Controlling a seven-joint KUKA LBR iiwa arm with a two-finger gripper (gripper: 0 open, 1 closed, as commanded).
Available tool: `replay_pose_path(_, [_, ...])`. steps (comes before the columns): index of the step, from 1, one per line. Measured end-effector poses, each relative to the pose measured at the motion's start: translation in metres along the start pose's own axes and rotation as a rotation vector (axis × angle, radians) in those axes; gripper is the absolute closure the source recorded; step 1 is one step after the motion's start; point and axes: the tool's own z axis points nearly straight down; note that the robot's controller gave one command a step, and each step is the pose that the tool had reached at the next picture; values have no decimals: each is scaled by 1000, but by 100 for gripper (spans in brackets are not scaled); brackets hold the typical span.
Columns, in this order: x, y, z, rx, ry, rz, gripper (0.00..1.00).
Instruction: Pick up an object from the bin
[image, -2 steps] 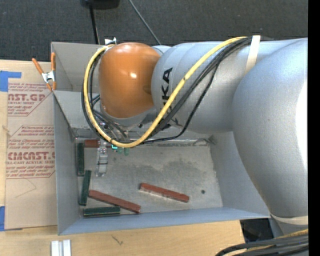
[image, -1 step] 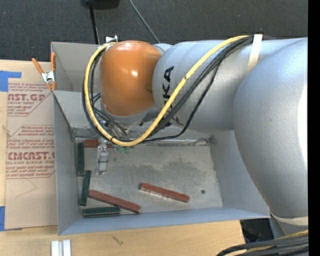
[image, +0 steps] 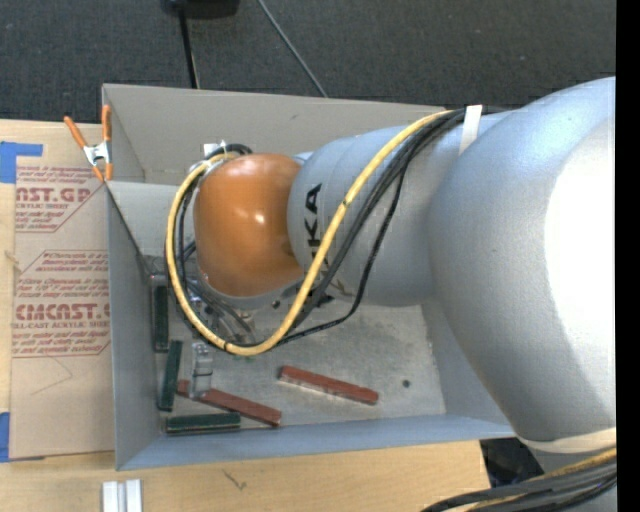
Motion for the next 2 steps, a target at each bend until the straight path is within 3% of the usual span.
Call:
replay_pose_path(1, [6, -16, 42, 2, 8, 74, 0])
replay_pose_path(2, [15, -7, 57, 3, 5, -62, 0])
